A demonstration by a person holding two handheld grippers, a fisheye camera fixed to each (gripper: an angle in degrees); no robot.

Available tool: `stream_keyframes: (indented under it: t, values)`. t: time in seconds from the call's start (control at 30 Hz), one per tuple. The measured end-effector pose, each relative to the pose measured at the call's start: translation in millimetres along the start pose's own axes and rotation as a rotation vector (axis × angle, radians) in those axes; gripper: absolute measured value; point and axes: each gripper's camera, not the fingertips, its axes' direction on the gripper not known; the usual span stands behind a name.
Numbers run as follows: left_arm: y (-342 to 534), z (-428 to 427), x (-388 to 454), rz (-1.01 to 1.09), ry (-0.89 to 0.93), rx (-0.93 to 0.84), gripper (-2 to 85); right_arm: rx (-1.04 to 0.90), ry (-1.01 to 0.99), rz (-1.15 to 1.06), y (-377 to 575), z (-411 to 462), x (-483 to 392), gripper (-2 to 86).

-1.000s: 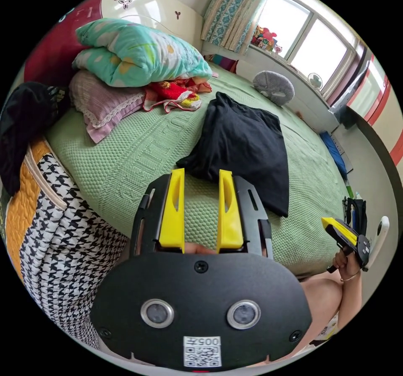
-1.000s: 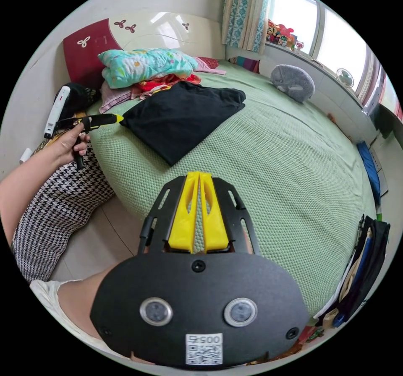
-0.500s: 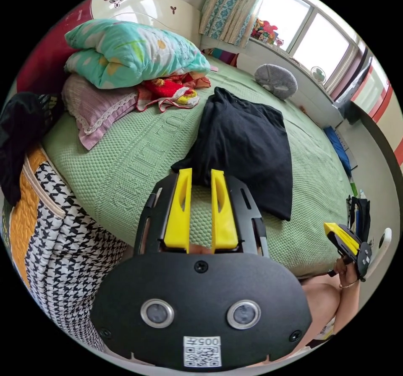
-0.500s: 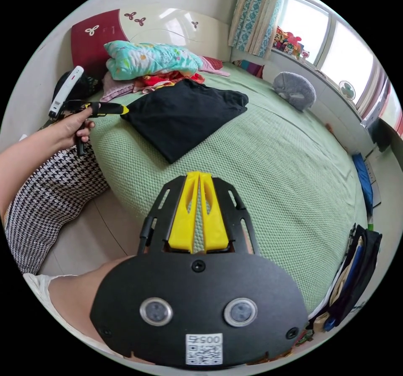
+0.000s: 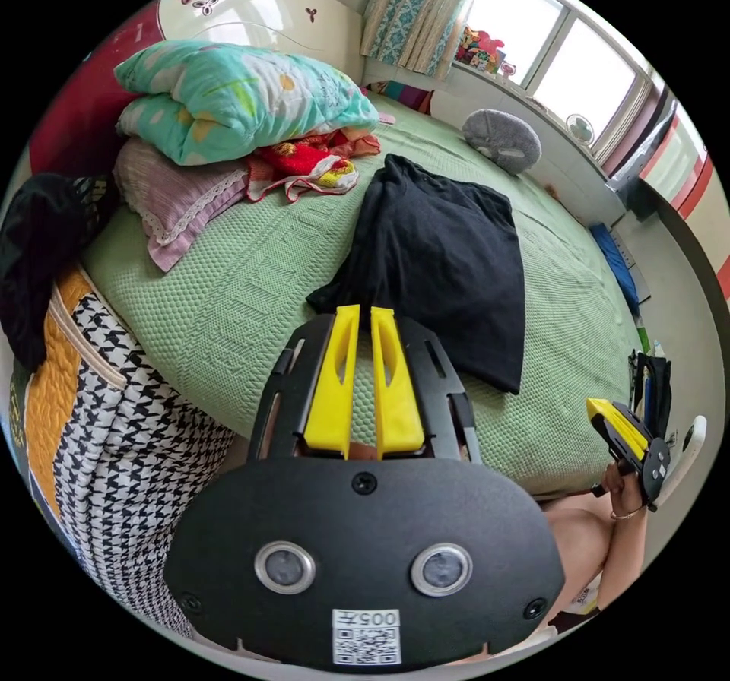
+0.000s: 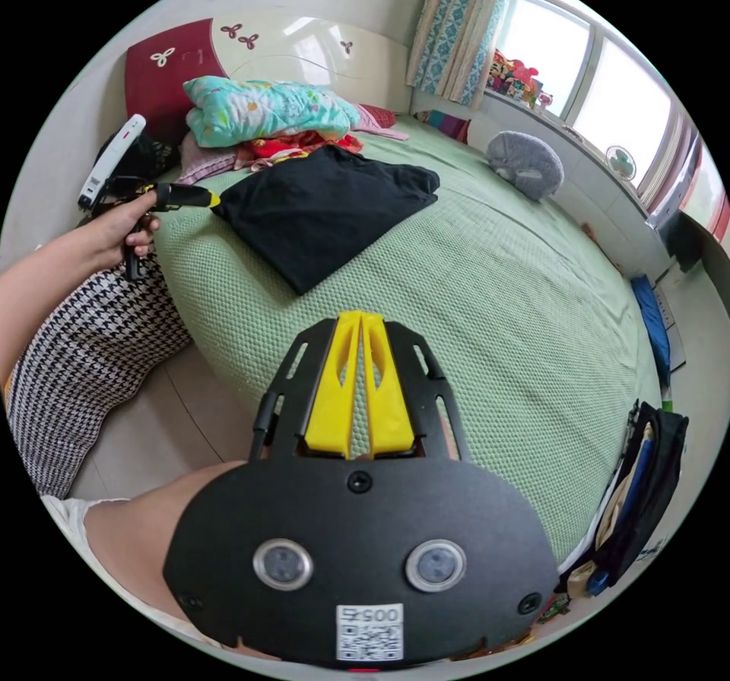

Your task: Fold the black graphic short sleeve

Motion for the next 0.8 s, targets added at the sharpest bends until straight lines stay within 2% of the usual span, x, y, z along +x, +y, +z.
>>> stream_keyframes:
  t: [0.2, 0.33, 0.4, 0.53, 0.7, 0.8]
  values:
    - [-9.3, -8.2, 24.7, 0.055, -0.029, -0.003, 1.3, 0.009, -0.002, 0.006, 2.5, -6.2, 0.0, -1.2]
    - [-17.1, -9.1, 49.4, 0.108, 0.025, -0.048, 0.3, 0.016, -0.012, 0.018, 3.3, -11.7, 1.4, -1.2]
    - [-18.7, -11.2, 62.5, 0.125, -0.033, -0.037, 0.8, 0.019, -0.015, 0.023, 3.8, -14.5, 1.9, -1.2]
    - [-22.6, -15.8, 78.4, 0.149, -0.244, 0.01, 7.0, 0.031, -0.018, 0.035, 6.8, -23.4, 4.2, -1.2]
    - [-25.5, -3.6, 71.2, 0.119, -0.215, -0.037, 12.9, 0.027, -0.003, 0.039, 8.4, -30.5, 9.9, -1.3]
    - [-26.1, 5.7, 67.9, 0.1, -0.183, -0.041, 13.6, 0.023, 0.003, 0.044, 7.9, -34.4, 14.0, -1.2]
